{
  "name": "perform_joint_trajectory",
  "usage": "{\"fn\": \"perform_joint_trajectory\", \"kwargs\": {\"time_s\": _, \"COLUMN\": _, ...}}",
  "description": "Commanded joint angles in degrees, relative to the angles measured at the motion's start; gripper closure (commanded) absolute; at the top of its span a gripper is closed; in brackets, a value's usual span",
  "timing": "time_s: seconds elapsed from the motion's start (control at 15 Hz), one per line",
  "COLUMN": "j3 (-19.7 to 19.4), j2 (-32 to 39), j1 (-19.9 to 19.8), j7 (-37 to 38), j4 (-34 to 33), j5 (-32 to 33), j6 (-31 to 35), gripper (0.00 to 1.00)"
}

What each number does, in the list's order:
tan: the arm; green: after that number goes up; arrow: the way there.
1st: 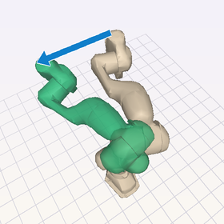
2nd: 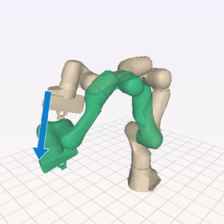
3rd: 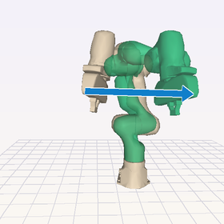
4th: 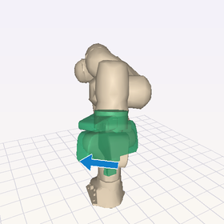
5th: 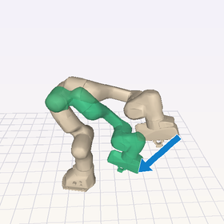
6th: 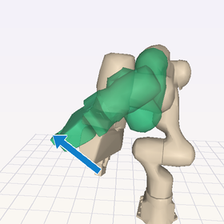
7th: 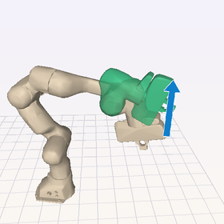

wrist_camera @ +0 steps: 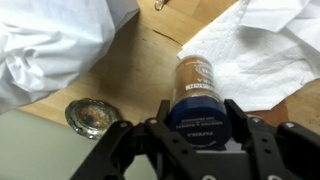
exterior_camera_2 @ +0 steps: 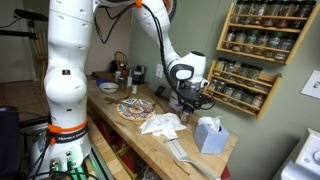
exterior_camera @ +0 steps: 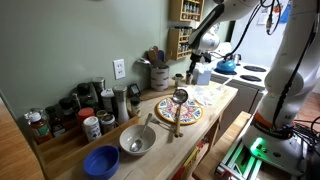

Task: Move a bottle from the bottom rack to the counter

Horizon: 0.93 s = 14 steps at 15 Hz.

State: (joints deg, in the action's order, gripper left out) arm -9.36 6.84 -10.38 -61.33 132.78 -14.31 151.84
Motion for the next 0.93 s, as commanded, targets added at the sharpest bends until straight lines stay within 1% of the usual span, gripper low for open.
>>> {"fn": "perform_joint_trajectory", "kwargs": {"time_s": 0.0, "j3": 1.16, "j2": 0.4, "j1": -0.92, "j7": 1.83, "j4": 0.38, "j5": 0.7, "j6": 1.38, "gripper": 0.69}}
{"fn": "perform_joint_trajectory", "kwargs": {"time_s": 0.27, "j3": 1.54, "j2": 0.51, "j1": -1.16, "j7": 1.89, "j4": 0.41, "j5": 0.15, "j6": 1.48, "gripper": 0.69}}
{"fn": "perform_joint_trajectory", "kwargs": {"time_s": 0.67, "j3": 2.64, "j2": 2.18, "j1": -1.42, "j7": 2.59, "j4": -0.49, "j5": -1.47, "j6": 4.13, "gripper": 0.69}}
{"fn": "perform_joint_trajectory", "kwargs": {"time_s": 0.87, "j3": 3.22, "j2": 3.12, "j1": -1.85, "j7": 3.2, "j4": -0.84, "j5": -1.26, "j6": 4.78, "gripper": 0.69}}
